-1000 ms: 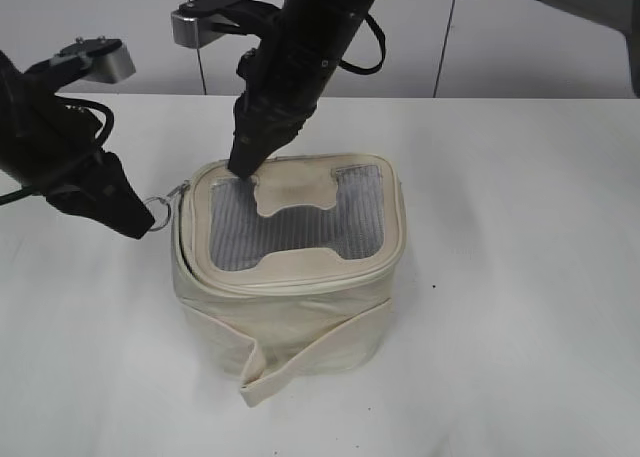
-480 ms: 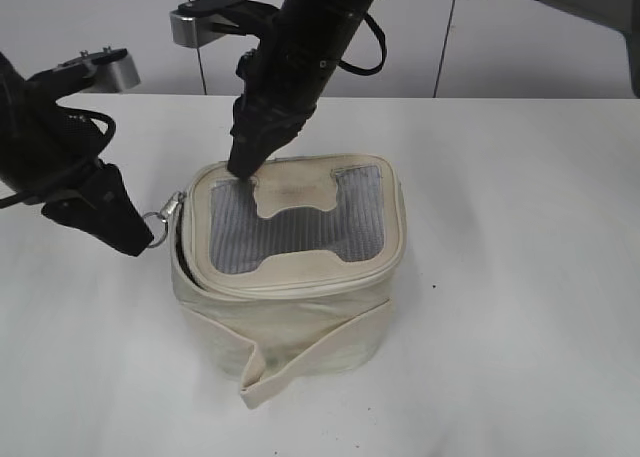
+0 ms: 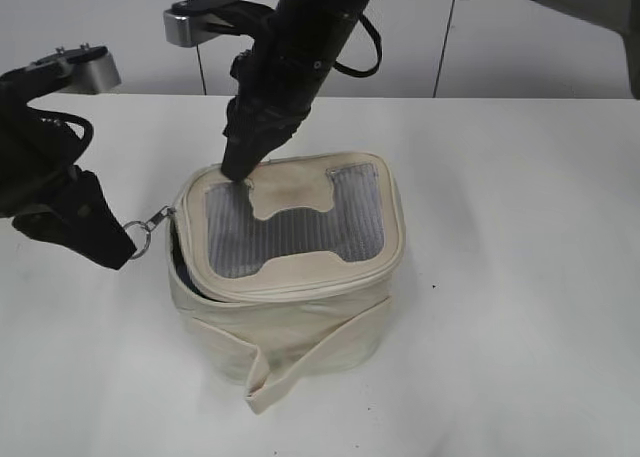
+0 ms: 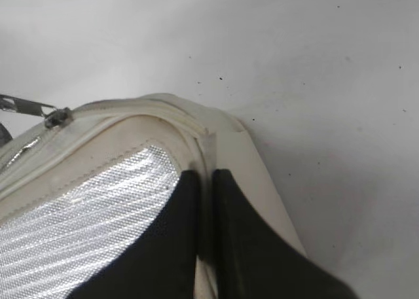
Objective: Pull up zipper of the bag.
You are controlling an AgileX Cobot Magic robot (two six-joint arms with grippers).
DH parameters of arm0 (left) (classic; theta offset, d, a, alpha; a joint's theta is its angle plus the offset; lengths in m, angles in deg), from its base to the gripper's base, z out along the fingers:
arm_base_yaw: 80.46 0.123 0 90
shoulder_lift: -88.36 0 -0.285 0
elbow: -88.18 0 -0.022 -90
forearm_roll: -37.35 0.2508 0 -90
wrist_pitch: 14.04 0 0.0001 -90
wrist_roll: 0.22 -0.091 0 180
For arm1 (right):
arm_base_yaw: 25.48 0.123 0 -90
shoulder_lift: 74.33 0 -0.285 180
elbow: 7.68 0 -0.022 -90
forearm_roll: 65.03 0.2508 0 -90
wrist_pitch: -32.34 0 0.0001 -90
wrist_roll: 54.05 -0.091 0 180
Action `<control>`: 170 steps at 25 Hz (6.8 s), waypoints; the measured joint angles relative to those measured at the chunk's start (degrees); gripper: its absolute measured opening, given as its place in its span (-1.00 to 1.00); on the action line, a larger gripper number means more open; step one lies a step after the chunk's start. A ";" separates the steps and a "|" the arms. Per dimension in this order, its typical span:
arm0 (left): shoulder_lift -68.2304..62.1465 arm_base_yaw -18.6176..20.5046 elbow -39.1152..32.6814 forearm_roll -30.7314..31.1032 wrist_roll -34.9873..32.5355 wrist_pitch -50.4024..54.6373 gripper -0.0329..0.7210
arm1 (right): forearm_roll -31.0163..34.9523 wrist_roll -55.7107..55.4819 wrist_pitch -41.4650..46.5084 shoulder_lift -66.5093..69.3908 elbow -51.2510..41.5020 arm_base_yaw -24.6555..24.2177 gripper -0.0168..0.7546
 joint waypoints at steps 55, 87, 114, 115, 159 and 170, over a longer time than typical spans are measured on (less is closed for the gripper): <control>-1.29 -30.59 -4.70 -16.05 11.27 -29.51 -0.92 | -3.53 -4.75 0.13 0.45 5.45 -0.39 -0.87; 13.64 -16.88 -3.62 -6.07 11.06 -23.03 0.20 | -12.06 -15.25 -0.45 -2.79 6.79 -0.92 0.28; -23.12 -8.28 40.18 0.50 -1.10 -4.94 0.27 | -9.06 -18.40 -0.61 -17.12 -11.42 -21.27 0.02; -24.36 -8.28 41.31 0.00 -1.90 -3.98 0.27 | -9.06 -18.17 -0.61 -17.71 -12.42 -21.49 0.02; -37.90 -11.66 54.25 -7.36 -10.66 2.36 0.43 | -8.17 -18.16 -0.71 -27.04 -28.98 -21.84 0.01; -41.20 -11.66 54.60 -7.07 -10.18 5.72 0.34 | -8.12 -18.20 -0.71 -27.04 -28.98 -21.84 0.01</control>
